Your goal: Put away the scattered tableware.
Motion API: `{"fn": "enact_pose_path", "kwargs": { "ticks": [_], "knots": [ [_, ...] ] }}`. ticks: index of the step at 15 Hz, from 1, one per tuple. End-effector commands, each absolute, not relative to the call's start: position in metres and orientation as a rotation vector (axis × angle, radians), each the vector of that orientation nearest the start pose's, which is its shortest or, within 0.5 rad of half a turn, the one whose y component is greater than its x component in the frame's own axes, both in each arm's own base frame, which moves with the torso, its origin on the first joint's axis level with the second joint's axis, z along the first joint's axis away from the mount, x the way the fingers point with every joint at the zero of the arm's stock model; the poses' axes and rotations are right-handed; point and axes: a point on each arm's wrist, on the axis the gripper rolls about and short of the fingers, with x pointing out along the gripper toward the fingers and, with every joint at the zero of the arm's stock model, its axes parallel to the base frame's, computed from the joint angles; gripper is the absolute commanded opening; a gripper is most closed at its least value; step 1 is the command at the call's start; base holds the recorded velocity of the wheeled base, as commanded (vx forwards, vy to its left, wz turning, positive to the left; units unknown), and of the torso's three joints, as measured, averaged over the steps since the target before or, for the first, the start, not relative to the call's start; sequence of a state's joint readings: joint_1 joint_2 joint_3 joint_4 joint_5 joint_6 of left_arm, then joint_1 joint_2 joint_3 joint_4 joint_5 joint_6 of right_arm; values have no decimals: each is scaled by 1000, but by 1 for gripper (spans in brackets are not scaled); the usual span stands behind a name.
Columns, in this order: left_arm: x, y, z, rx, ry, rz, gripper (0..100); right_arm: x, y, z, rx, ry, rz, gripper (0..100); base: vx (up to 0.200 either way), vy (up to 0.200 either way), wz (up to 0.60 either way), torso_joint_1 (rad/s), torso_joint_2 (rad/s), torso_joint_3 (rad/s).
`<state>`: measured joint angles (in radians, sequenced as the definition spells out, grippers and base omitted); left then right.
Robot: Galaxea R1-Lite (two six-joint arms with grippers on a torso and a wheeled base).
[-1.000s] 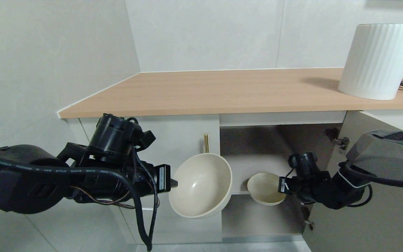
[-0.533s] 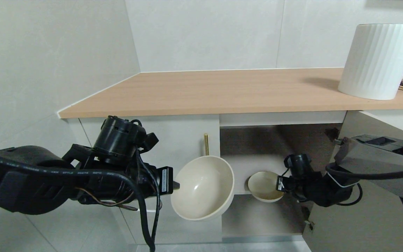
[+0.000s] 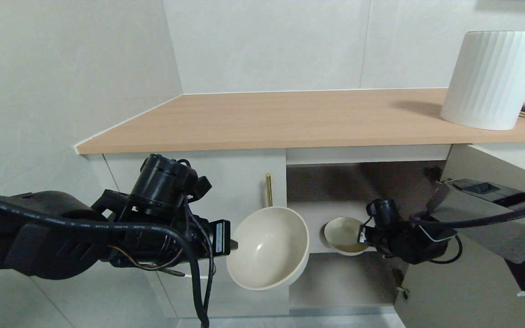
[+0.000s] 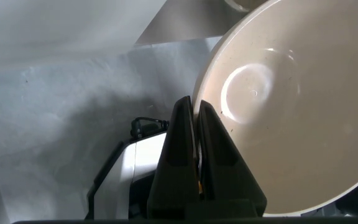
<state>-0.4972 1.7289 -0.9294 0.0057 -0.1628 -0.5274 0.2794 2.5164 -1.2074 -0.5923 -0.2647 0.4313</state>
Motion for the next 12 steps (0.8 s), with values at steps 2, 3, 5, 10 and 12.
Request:
{"fn": "enact_pose_path", "kwargs": {
  "ticks": [2,3,5,10,12],
  "knots": [
    [257,-145,148,-342,953,-393,0,431,117,-41,223,652,-144,0,0,0,0,0,0,0],
    [257,-145,148,-341,955,-394,0,432,117,-41,223,649,-145,0,0,0,0,0,0,0],
    [256,-145,149,-342,951,-396,0,438,119,-42,225,634,-149,0,0,0,0,0,0,0],
    [255,-144,151,-342,945,-398,0,451,122,-44,210,635,-183,0,0,0,0,0,0,0],
    [255,-145,151,-348,945,-396,0,452,122,-44,207,632,-191,0,0,0,0,0,0,0]
  ]
}}
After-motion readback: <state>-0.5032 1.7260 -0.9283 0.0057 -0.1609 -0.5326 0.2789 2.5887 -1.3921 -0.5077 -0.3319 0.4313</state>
